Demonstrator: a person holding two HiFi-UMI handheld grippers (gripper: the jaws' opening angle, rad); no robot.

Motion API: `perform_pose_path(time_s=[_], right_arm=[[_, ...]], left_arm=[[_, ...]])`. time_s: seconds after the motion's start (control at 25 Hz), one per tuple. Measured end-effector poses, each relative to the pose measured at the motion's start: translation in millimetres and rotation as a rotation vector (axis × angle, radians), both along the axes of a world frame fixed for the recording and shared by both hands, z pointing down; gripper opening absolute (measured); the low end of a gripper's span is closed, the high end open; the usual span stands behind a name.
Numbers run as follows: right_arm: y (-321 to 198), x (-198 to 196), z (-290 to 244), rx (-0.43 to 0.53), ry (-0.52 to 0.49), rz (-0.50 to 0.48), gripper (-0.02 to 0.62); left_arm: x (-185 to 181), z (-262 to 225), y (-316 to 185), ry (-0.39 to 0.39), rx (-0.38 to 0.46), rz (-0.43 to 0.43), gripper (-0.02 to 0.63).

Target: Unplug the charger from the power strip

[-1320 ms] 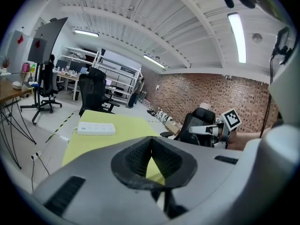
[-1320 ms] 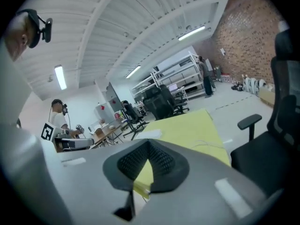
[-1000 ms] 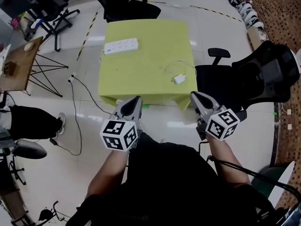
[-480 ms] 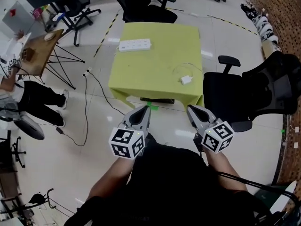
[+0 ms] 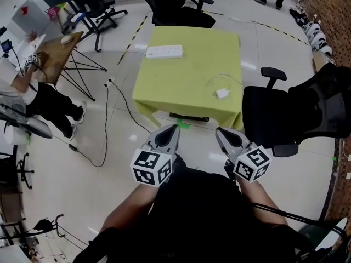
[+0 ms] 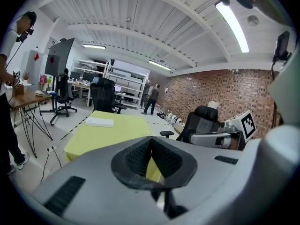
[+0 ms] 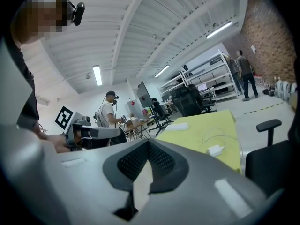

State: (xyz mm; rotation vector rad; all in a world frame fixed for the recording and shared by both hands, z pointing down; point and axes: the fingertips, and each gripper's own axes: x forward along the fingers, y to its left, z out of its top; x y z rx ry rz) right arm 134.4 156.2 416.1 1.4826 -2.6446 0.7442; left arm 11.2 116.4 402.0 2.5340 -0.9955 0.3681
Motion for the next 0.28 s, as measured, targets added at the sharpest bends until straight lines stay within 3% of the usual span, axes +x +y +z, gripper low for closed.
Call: perform_pose_path(time_s=[0.28], right_arm=[[1.5,2.2,-7.0,0.012,-0.006,0.002,0.0]], left_arm=[[1.6,-8.2,3.0,-0.008,0.015,0.01,0.006]])
